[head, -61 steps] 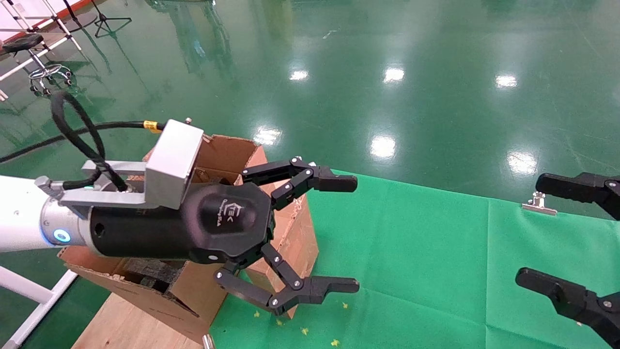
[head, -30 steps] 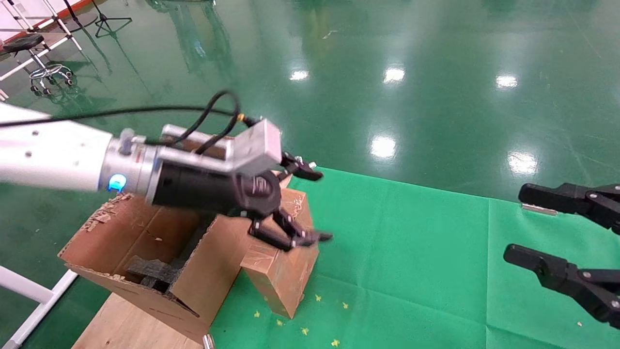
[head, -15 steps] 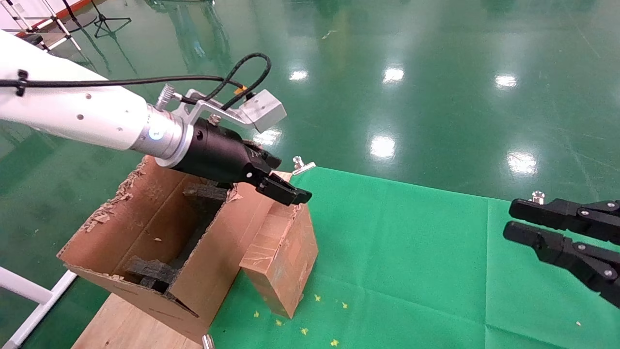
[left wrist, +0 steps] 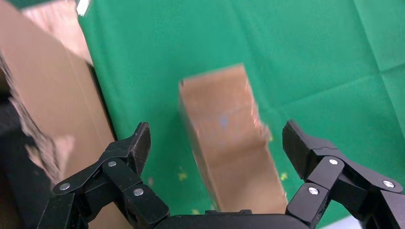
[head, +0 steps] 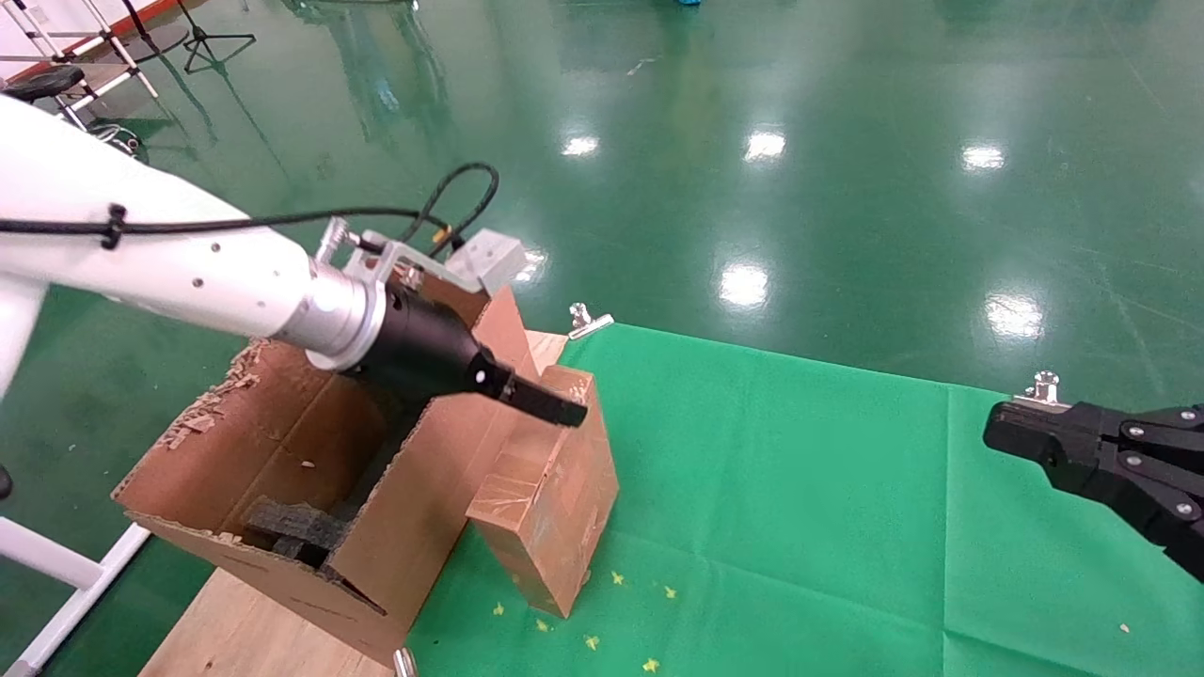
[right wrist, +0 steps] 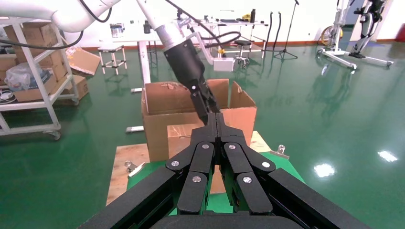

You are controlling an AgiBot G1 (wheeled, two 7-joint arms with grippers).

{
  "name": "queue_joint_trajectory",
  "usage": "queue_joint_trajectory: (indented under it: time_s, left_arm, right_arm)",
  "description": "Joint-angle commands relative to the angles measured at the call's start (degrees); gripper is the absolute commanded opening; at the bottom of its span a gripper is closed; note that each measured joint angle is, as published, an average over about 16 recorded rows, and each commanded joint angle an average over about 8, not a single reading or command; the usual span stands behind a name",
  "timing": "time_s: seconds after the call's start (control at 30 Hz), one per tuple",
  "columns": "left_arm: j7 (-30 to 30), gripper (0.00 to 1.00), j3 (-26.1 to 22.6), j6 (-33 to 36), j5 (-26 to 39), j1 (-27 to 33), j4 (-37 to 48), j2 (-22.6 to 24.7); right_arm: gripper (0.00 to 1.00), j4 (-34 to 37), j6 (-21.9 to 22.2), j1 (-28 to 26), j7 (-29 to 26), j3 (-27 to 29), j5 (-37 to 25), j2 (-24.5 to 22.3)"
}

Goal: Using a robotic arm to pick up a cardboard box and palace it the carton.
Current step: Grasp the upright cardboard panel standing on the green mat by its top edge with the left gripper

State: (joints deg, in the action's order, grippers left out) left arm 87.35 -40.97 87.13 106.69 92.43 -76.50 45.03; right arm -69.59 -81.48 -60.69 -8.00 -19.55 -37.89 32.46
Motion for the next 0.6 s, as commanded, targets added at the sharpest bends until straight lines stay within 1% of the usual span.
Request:
queue_joint_trajectory:
  time_s: [0.03, 0.3, 0.6]
  left_arm:
    - [1.2, 1.0, -0.3, 0.3, 0.0, -0.4, 0.0, -0.1]
    - [2.4, 1.0, -1.4, -1.1, 0.5, -1.7, -0.3, 0.3]
    - [-0.5, 1.0, -1.3, -5.8, 1.0, -3.5, 0.2, 1.3]
  right_arm:
    - [0.0, 0.0, 0.0, 0.0, 0.0, 0.0, 0.0, 0.0]
    - [0.0, 0.0, 0.0, 0.0, 0.0, 0.0, 0.0, 0.0]
    - [0.0, 0.0, 0.0, 0.0, 0.0, 0.0, 0.0, 0.0]
